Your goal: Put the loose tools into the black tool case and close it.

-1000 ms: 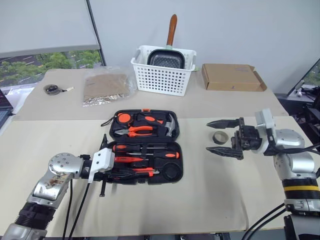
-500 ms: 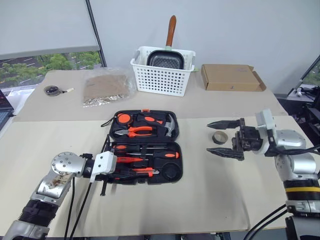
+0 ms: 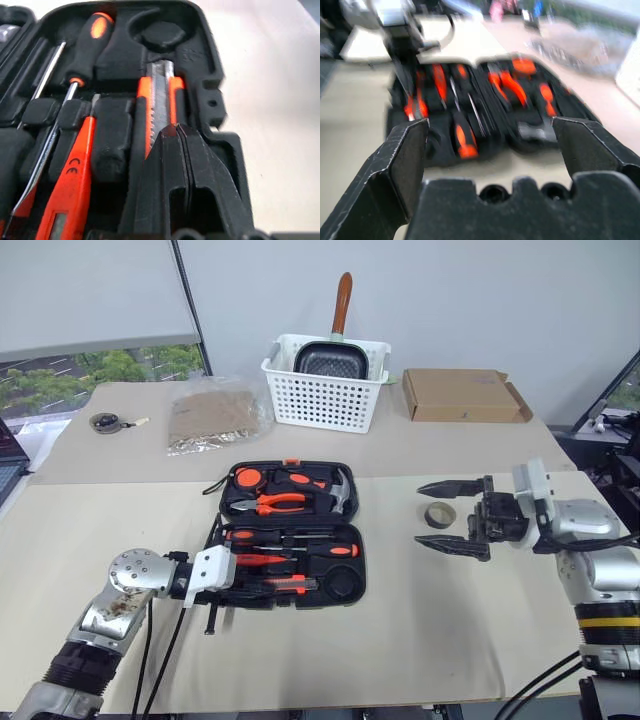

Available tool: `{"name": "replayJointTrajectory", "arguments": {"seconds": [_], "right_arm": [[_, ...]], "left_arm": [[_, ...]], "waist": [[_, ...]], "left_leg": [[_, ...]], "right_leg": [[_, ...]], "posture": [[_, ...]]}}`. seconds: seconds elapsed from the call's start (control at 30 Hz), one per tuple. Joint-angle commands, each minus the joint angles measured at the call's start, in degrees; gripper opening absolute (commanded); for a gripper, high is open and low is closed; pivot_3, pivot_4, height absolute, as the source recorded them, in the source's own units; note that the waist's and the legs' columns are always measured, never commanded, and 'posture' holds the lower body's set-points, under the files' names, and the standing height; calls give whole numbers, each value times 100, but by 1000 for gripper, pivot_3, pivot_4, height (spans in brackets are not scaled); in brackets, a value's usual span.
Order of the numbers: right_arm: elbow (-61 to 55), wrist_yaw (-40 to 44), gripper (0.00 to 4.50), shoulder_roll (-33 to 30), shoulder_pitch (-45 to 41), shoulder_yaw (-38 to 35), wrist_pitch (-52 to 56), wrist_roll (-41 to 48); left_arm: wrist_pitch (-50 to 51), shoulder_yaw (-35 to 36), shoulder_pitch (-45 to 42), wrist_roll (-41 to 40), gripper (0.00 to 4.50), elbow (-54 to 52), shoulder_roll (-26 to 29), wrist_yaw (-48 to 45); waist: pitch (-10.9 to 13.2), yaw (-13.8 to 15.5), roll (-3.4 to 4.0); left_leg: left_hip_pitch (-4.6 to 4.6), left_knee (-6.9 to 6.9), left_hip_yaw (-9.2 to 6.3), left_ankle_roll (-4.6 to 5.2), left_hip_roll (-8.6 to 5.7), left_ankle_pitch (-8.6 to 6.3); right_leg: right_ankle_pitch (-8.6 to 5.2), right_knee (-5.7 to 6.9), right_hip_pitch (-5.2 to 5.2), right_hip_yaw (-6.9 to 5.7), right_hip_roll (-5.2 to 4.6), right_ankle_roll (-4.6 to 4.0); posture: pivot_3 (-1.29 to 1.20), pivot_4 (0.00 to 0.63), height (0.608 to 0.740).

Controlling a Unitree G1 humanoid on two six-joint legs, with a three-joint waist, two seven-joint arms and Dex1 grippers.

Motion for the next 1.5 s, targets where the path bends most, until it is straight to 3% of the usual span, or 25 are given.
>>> {"name": "replayJointTrajectory", "arguments": {"seconds": [0.03, 0.13, 0.23, 0.57, 0.6, 0.63, 0.67, 0.8, 1.03, 1.37, 1.5], "right_arm": [[-30, -615, 4500, -291, -30, 199, 200, -757], [35, -709, 4500, -401, -12, 319, 186, -1027], [198, -1007, 4500, -536, -135, 609, 424, -1580], [958, -1468, 4500, -337, -783, 986, 805, -2150], [1048, -1475, 4500, -289, -837, 997, 809, -2156], [1146, -1483, 3990, -241, -896, 1013, 821, -2168], [1238, -1482, 3812, -202, -949, 1035, 804, -2193], [1513, -1483, 2288, -113, -1110, 1108, 806, -2281], [1911, -1524, 50, -67, -1267, 1209, 707, -2473], [2090, -1491, 50, -41, -1353, 1256, 417, -2599], [1297, -1105, 50, -154, -1239, 1121, 615, -2237]], "left_arm": [[1027, 438, -62, -647, 40, -969, -89, 661], [1805, 706, -165, -1297, 40, -1537, 11, 783], [2549, 972, -252, -1980, 801, -2018, 256, 727], [3002, 1438, 281, -2459, 4424, -2559, 636, 621], [2976, 1498, 353, -2449, 4484, -2586, 657, 632], [2901, 1564, 431, -2378, 4500, -2597, 668, 663], [2820, 1630, 514, -2295, 4500, -2593, 681, 683], [2624, 1933, 763, -2149, 4500, -2547, 635, 794], [2458, 2072, 1041, -1995, 4500, -2696, 591, 950], [2551, 1978, 1048, -2010, 4500, -2911, 580, 1197], [2689, 2044, 957, -2092, 4500, -2956, 639, 1281]], "waist": [[4, -1, -6], [8, 1, -13], [8, -6, -13], [11, -22, -18], [12, -21, -19], [12, -20, -19], [12, -16, -20], [13, -9, -20], [13, -18, -20], [13, -16, -20], [13, -17, -20]], "left_leg": [[-3, -1, 0, 1, 0, 0], [-9, -1, 0, -1, 0, 1], [-7, -1, 0, -3, -1, 2], [-3, -2, -4, -14, -6, 8], [-4, -2, -5, -14, -6, 8], [-4, -2, -6, -14, -6, 8], [-5, -2, -6, -14, -6, 8], [-9, 0, -6, -14, -11, 8], [-11, -1, -6, -16, -11, 9], [-3, 0, -8, -13, -10, 8], [-5, -1, -8, -14, -11, 8]], "right_leg": [[0, -1, -1, 0, 0, 0], [0, 0, -7, -1, 2, 0], [-1, -1, -3, 0, 3, 1], [-6, 1, -4, 4, 14, 5], [-7, 0, -4, 4, 16, 5], [-7, 0, -4, 4, 16, 5], [-7, 0, -3, 5, 16, 5], [-7, -3, -3, 5, 13, 5], [-7, -5, -4, 6, 12, 5], [-7, 0, 2, 5, 12, 6], [-7, 0, 0, 5, 13, 6]], "posture": [[0, 150, 700], [0, 150, 700], [0, 150, 700], [0, 150, 700], [0, 150, 700], [0, 150, 700], [0, 150, 700], [0, 150, 700], [0, 150, 700], [0, 150, 700], [0, 150, 700]]}}
